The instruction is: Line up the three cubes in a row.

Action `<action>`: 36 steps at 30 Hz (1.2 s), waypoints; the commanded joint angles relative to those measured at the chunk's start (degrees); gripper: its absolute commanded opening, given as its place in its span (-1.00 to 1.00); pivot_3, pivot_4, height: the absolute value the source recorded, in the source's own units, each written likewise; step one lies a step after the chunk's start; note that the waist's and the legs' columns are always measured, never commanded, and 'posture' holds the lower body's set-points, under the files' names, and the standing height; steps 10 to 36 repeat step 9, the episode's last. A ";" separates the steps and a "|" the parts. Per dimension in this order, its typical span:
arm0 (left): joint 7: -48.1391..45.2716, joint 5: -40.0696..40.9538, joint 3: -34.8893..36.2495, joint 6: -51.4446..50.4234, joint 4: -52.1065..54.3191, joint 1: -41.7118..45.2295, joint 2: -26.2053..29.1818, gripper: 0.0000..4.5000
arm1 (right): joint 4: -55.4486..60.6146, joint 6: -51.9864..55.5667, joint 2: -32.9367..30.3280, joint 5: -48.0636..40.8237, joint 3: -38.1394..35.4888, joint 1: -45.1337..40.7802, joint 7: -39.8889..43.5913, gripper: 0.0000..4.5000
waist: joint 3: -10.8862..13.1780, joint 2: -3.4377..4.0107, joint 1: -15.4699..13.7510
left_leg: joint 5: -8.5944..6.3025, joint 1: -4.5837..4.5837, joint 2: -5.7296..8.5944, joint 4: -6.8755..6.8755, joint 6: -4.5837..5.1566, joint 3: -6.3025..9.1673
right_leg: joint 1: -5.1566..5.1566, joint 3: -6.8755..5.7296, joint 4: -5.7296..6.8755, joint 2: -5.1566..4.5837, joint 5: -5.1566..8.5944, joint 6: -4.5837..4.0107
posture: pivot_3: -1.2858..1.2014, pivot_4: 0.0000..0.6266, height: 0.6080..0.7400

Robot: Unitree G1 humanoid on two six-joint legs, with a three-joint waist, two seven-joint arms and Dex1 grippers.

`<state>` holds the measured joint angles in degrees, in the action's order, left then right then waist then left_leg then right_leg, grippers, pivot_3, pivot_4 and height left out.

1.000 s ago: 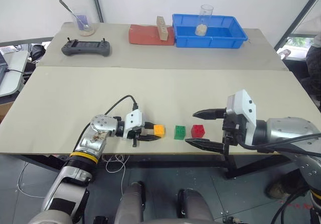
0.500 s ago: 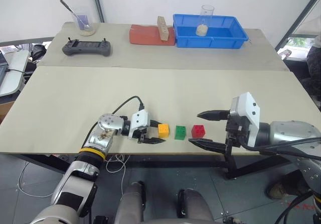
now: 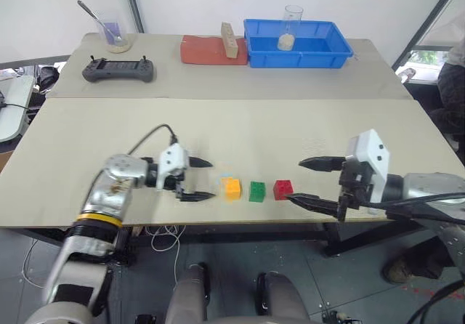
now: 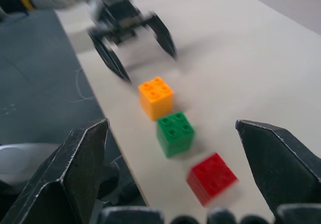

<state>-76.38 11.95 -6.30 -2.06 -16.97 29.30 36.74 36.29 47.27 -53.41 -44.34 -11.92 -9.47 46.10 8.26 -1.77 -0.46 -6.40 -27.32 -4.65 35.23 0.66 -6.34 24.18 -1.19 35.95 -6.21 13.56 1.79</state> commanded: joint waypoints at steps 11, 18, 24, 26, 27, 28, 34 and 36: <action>4.87 3.34 7.89 -10.24 10.68 -1.21 8.68 0.98 | -5.61 -6.96 -1.53 4.99 -4.18 2.20 4.06 1.00 | 0.01 0.01 -0.40 | -0.03 0.03 0.01 -0.01 -0.05 -0.03 | 0.09 -0.16 -0.12 -0.15 0.15 0.29 | 0.03 -0.52 1.00; 4.87 3.34 7.89 -10.24 10.68 -1.21 8.68 0.98 | -5.61 -6.96 -1.53 4.99 -4.18 2.20 4.06 1.00 | 0.01 0.01 -0.40 | -0.03 0.03 0.01 -0.01 -0.05 -0.03 | 0.09 -0.16 -0.12 -0.15 0.15 0.29 | 0.03 -0.52 1.00; 4.87 3.34 7.89 -10.24 10.68 -1.21 8.68 0.98 | -5.61 -6.96 -1.53 4.99 -4.18 2.20 4.06 1.00 | 0.01 0.01 -0.40 | -0.03 0.03 0.01 -0.01 -0.05 -0.03 | 0.09 -0.16 -0.12 -0.15 0.15 0.29 | 0.03 -0.52 1.00; 4.87 3.34 7.89 -10.24 10.68 -1.21 8.68 0.98 | -5.61 -6.96 -1.53 4.99 -4.18 2.20 4.06 1.00 | 0.01 0.01 -0.40 | -0.03 0.03 0.01 -0.01 -0.05 -0.03 | 0.09 -0.16 -0.12 -0.15 0.15 0.29 | 0.03 -0.52 1.00; 4.87 3.34 7.89 -10.24 10.68 -1.21 8.68 0.98 | -5.61 -6.96 -1.53 4.99 -4.18 2.20 4.06 1.00 | 0.01 0.01 -0.40 | -0.03 0.03 0.01 -0.01 -0.05 -0.03 | 0.09 -0.16 -0.12 -0.15 0.15 0.29 | 0.03 -0.52 1.00; 4.87 3.34 7.89 -10.24 10.68 -1.21 8.68 0.98 | -5.61 -6.96 -1.53 4.99 -4.18 2.20 4.06 1.00 | 0.01 0.01 -0.40 | -0.03 0.03 0.01 -0.01 -0.05 -0.03 | 0.09 -0.16 -0.12 -0.15 0.15 0.29 | 0.03 -0.52 1.00; 4.87 3.34 7.89 -10.24 10.68 -1.21 8.68 0.98 | -5.61 -6.96 -1.53 4.99 -4.18 2.20 4.06 1.00 | 0.01 0.01 -0.40 | -0.03 0.03 0.01 -0.01 -0.05 -0.03 | 0.09 -0.16 -0.12 -0.15 0.15 0.29 | 0.03 -0.52 1.00; 4.87 3.34 7.89 -10.24 10.68 -1.21 8.68 0.98 | -5.61 -6.96 -1.53 4.99 -4.18 2.20 4.06 1.00 | 0.01 0.01 -0.40 | -0.03 0.03 0.01 -0.01 -0.05 -0.03 | 0.09 -0.16 -0.12 -0.15 0.15 0.29 | 0.03 -0.52 1.00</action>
